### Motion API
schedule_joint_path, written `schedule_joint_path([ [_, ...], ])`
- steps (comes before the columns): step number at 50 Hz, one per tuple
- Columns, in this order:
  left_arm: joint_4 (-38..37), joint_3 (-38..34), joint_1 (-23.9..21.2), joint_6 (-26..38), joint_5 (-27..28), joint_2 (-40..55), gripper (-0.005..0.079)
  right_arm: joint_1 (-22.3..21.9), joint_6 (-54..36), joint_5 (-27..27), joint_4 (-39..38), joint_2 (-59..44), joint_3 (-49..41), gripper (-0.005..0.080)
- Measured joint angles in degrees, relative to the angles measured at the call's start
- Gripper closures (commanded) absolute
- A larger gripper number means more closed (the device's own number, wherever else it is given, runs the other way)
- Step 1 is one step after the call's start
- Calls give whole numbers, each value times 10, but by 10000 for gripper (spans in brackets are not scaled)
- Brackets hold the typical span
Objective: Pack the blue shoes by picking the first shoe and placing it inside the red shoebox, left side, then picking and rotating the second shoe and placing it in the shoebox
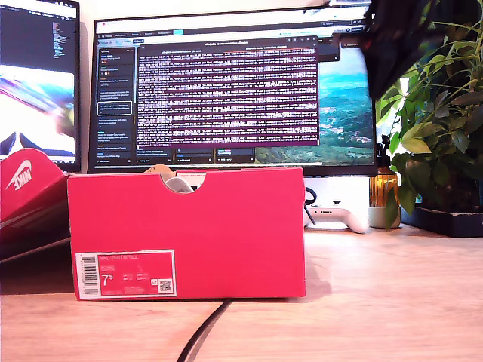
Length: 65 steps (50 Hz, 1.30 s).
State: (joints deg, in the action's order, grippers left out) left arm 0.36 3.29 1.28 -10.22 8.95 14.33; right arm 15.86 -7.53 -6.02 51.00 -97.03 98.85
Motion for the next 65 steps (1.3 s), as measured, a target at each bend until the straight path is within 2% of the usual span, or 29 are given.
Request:
schedule_joint_path([
  [20, -94, 0, 0, 1, 10, -148, 762, 0, 16, 0, 5, 16, -5, 747],
  [23, -94, 1, 0, 1, 4, -145, 762, 0, 18, 0, 8, 24, -9, 747],
  [35, -112, 0, 0, 1, -6, -145, 762, -5, 46, -7, 7, 131, -59, 747],
  [40, -124, 0, 0, 1, -12, -145, 762, -5, 52, -26, 0, 184, -88, 747],
  [49, -163, 0, 0, 1, -12, -145, 762, -9, 54, -45, -49, 261, -178, 747],
  [58, -204, 1, 0, 1, -14, -145, 762, -16, 78, -62, -160, 349, -295, 747],
  [65, -207, 1, 0, 1, -14, -145, 762, -20, 59, -64, -211, 424, -333, 747],
])
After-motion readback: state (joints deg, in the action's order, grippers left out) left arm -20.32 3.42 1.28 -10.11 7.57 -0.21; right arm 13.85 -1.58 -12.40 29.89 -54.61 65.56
